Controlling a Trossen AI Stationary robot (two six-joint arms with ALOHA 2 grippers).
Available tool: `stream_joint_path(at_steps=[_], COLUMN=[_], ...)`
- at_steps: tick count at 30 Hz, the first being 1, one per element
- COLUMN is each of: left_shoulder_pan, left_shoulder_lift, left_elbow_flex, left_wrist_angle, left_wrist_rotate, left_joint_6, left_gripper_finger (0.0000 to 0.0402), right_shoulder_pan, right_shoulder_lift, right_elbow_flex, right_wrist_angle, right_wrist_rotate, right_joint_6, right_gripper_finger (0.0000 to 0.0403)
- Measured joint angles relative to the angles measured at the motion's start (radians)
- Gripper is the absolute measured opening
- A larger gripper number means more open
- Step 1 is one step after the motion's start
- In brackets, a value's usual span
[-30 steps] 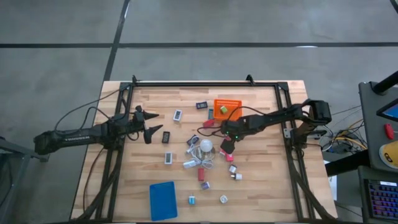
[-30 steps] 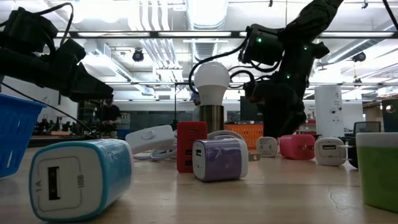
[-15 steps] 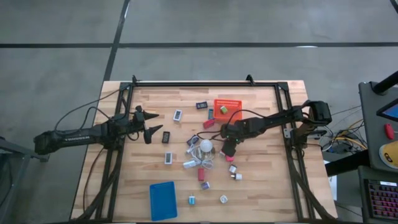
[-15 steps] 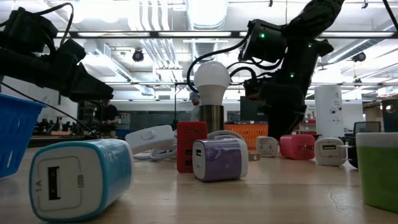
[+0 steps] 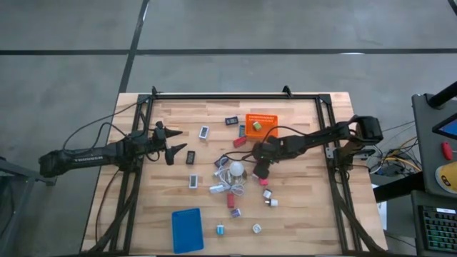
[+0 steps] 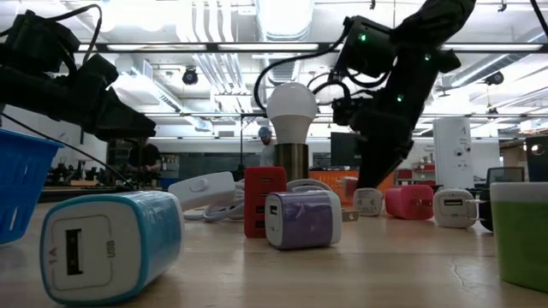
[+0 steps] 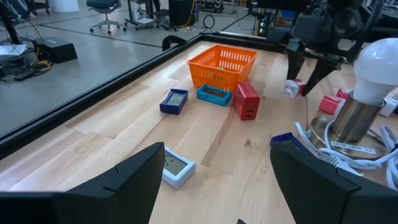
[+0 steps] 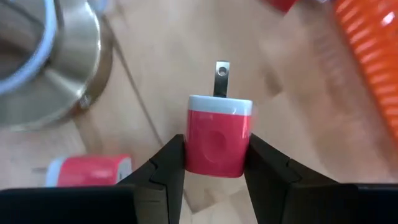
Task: Pick & Place Office items
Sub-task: Put the top pink charger adapter into the orange bin
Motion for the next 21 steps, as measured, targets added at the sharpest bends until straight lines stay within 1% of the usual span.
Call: stream_joint_path(at_steps=[7,13,16,21], left_shoulder_pan=[0.000,0.000,0.000,0.000], left_shoulder_lift=[0.000,0.001,0.004,0.006], left_elbow_flex=[0.000,0.000,0.000,0.000], left_wrist_angle=[-0.004,-0.006,-0.006,-0.007], left_wrist_rotate=[0.000,0.000,0.000,0.000], left_joint_6=[0.000,0.000,0.000,0.000], left_gripper_finger=[0.0300,0.0300,0.0300,0.0300], right_shoulder_pan=[0.000,0.003,0.004,-0.008], right_shoulder_lift=[-0.067,-0.140,-0.168,-0.186], right_elbow_flex=[0.000,-0.006,-0.028,-0.109], right_wrist_angle=[0.014,0.084,0.186,0.459], right_wrist_rotate=[0.117,0.199,0.233,0.242], right_joint_6=[-0.053,-0.156,-0.242,-0.403], right_gripper_finger=[0.0121,0.0121,0.0121,0.0121])
